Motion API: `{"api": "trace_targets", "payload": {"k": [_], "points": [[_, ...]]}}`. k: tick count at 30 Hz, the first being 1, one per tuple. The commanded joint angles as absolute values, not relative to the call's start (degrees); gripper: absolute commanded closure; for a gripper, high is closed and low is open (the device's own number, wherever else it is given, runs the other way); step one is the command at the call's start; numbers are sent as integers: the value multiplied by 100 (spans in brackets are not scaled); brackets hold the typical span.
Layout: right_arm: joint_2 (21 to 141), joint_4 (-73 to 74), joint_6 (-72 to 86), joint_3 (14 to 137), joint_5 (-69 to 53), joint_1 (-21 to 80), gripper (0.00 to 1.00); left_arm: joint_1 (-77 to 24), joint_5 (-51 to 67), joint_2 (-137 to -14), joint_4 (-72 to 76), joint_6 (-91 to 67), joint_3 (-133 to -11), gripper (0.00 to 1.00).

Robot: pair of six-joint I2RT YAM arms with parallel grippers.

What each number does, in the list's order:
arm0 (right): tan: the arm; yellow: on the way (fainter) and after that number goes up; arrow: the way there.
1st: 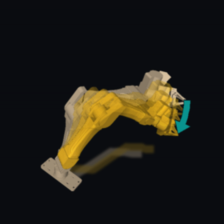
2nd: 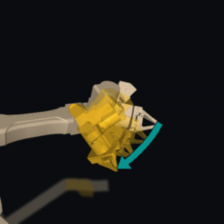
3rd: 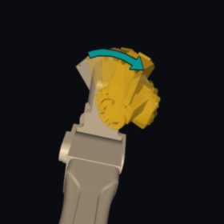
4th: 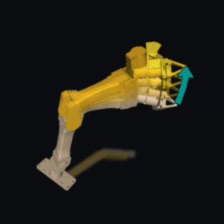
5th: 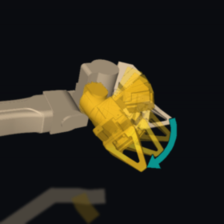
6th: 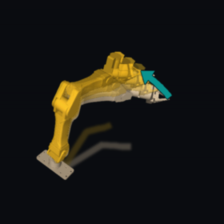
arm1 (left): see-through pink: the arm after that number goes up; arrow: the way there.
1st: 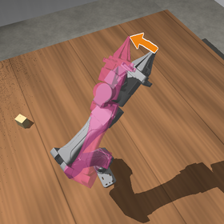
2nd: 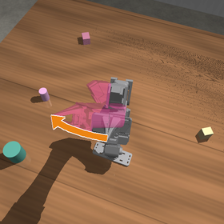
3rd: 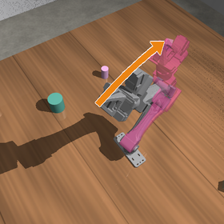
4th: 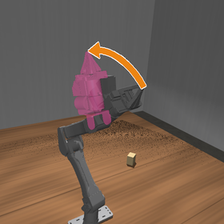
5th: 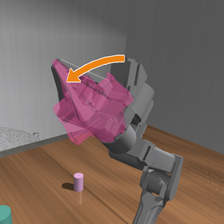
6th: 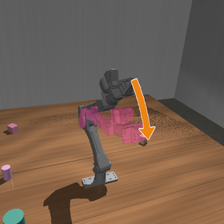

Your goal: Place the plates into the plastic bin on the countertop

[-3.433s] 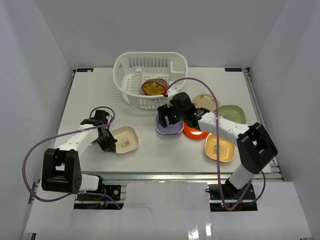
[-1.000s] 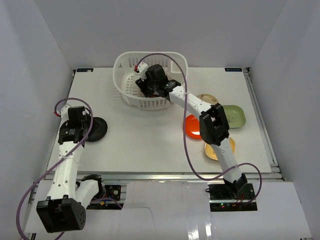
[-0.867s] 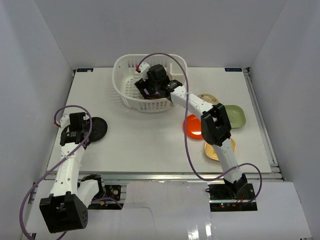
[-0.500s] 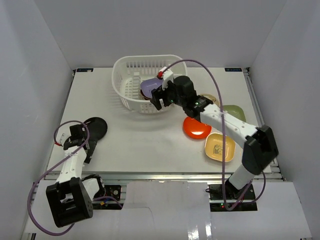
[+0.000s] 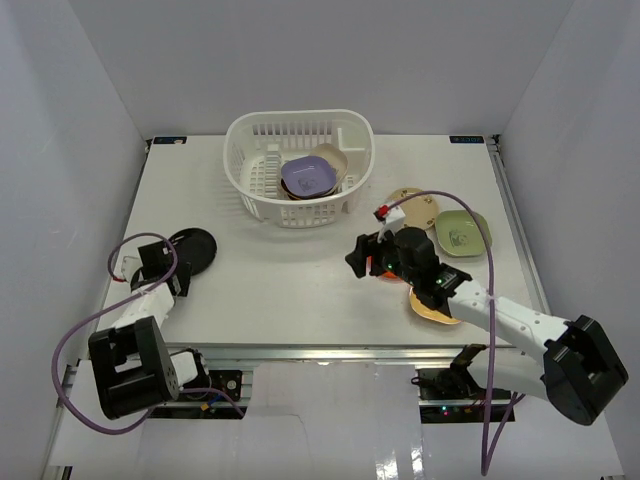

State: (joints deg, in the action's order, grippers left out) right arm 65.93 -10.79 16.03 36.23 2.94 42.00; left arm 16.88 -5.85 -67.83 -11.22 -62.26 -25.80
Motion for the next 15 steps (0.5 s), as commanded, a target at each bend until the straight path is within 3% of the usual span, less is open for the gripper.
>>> {"api": "trace_targets", "payload": {"k": [1, 5, 9, 15], "points": [[6013, -1231, 2030, 3042, 1010, 4166, 29, 1705, -273, -7040, -941, -6363, -2338, 60], [5346, -792, 2434, 2620, 1940, 3930, 29, 1714, -228, -6953, -914, -6293, -2285, 100], [5343, -501, 2400, 2742, 1496, 2528, 16, 1714, -53, -6488, -949, -6056, -2346, 100], [5555, -457, 2855, 2962, 483, 363, 14, 1714, 553, -4704, -1195, -5564, -2828, 100]]}}
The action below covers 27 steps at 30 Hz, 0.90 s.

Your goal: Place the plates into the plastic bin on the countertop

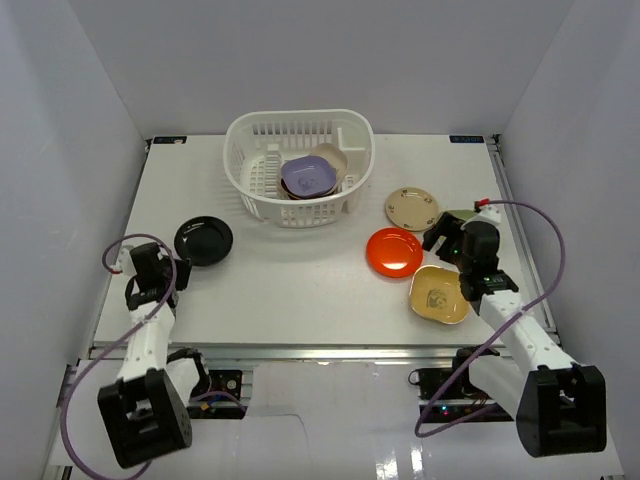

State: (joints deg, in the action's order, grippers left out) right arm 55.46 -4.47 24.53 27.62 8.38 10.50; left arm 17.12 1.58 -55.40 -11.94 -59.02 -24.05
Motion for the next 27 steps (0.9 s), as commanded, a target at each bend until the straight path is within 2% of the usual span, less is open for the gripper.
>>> {"api": "trace_targets", "payload": {"k": [1, 3, 6, 11, 17, 19, 23, 25, 27], "points": [[5624, -457, 2952, 2927, 457, 125, 15, 1696, 641, -4563, -1265, -5433, -2978, 100], [5782, -527, 3102, 2918, 54, -655, 15, 1635, 992, -4483, -1520, -5335, -3338, 100], [6213, -589, 3269, 2997, 61, -1307, 15, 1433, 1291, -4421, -1573, -5414, -3910, 100], [6775, -834, 3489, 2945, 299, -1696, 15, 1284, 1459, -4710, -1767, -5221, -5499, 100], [7602, -1194, 3884, 3058, 53, -1758, 19, 731, 1793, -5843, -923, -5466, -6371, 100], [7786, -1266, 3955, 3146, 53, -1758, 26, 223, 1479, -6282, -879, -5310, -6617, 100], [7989, -1301, 4078, 3278, 53, -1758, 35, -579, 1336, -8079, -1071, -4967, -7530, 100], [8103, -1345, 4139, 3313, -26, -1767, 40, -887, 1205, -8785, -1508, -4739, -8355, 100], [8139, -1406, 4148, 3305, -149, -1775, 53, -1089, 1178, -9744, -1687, -4598, -9101, 100]]}}
